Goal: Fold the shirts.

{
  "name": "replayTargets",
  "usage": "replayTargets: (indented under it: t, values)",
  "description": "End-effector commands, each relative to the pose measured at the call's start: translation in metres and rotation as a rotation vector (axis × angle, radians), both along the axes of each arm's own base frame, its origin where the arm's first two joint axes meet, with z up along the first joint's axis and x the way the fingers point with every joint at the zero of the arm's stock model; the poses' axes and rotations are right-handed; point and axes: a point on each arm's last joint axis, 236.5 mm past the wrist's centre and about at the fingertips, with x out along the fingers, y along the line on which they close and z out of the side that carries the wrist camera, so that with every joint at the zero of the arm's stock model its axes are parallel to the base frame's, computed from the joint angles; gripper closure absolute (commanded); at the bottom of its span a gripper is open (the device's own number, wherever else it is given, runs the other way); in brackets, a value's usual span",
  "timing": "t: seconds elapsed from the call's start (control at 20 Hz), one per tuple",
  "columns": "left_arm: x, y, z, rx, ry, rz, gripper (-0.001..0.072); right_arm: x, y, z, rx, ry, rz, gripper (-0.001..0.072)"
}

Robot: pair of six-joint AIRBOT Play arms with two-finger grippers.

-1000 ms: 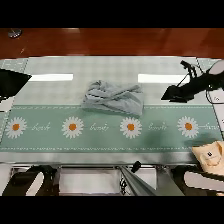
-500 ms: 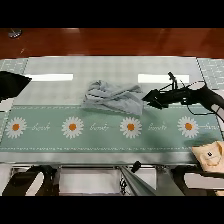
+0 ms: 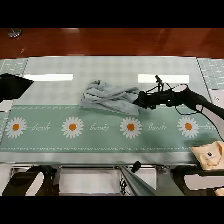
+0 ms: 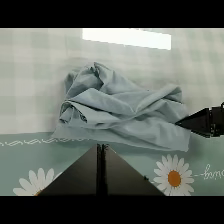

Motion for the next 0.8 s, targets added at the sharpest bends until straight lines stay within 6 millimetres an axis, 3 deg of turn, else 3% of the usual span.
replayTargets:
  t: [0.0,0.1,0.2,0.3,0.4,0.45,0.55,0.75]
  values:
    - [0.001,0.000,0.000,0.001,0.000,0.002,0.0684,-0.004,-0.001,0.036,-0.039,-0.077,0.147,0.0683]
    - [0.004,0.001,0.000,-0.003,-0.007,0.009,0.0684,0.001,-0.020,0.089,-0.131,-0.163,0.198,0.0684]
    - [0.015,0.004,-0.005,0.036,-0.038,-0.009,0.0684,0.009,-0.039,0.169,-0.180,-0.284,0.187,0.0683]
    - [0.030,0.008,-0.022,0.077,-0.038,-0.024,0.0684,0.013,-0.062,0.253,-0.225,-0.421,0.142,0.0683]
    - [0.041,0.006,-0.047,0.062,0.039,-0.032,0.0684,0.007,-0.091,0.314,-0.321,-0.507,0.092,0.0683]
    - [0.045,0.002,-0.059,0.041,0.082,-0.043,0.0684,-0.001,-0.108,0.334,-0.380,-0.517,0.073,0.0683]
    - [0.050,-0.010,-0.075,-0.007,0.148,-0.071,0.0684,-0.016,-0.138,0.353,-0.478,-0.505,0.049,0.0683]
    - [0.052,-0.029,-0.092,-0.009,0.198,-0.132,0.0684,-0.040,-0.189,0.353,-0.544,-0.401,-0.021,0.0683]
